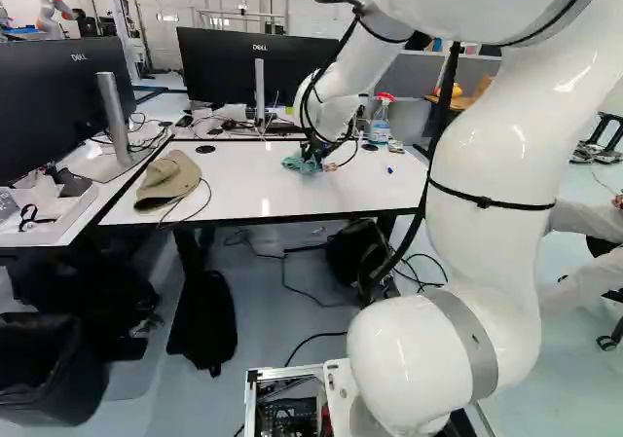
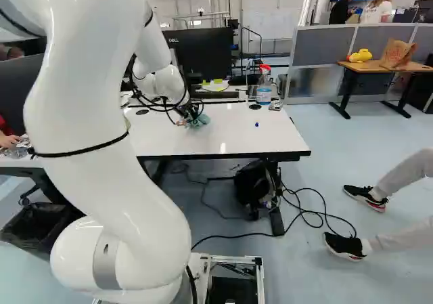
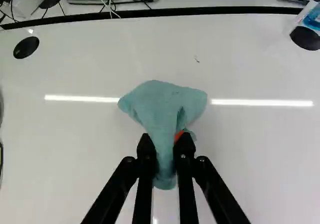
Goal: Clean the table with the green towel
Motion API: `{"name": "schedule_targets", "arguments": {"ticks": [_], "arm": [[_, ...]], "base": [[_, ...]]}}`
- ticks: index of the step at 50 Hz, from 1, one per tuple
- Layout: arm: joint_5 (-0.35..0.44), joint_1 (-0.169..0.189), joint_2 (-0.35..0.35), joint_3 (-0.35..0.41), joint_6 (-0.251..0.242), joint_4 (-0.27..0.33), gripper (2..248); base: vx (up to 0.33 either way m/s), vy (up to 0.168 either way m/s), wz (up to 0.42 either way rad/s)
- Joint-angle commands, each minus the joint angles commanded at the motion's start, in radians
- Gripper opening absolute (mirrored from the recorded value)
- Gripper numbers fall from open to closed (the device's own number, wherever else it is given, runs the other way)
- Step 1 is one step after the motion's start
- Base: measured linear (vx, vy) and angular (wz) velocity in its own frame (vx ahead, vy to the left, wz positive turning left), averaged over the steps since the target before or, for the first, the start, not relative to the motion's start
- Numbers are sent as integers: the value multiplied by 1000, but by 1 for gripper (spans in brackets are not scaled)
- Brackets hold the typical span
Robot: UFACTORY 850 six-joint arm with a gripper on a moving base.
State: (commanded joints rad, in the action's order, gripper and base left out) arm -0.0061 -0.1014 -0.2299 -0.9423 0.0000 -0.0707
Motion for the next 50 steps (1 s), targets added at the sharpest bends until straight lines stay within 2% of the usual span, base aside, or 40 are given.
{"name": "schedule_targets", "arguments": {"ticks": [27,50], "arm": [[0,34,-52,-130,0,0,50],[0,60,-156,-255,0,0,50]], "base": [[0,0,0],[0,0,0]]}}
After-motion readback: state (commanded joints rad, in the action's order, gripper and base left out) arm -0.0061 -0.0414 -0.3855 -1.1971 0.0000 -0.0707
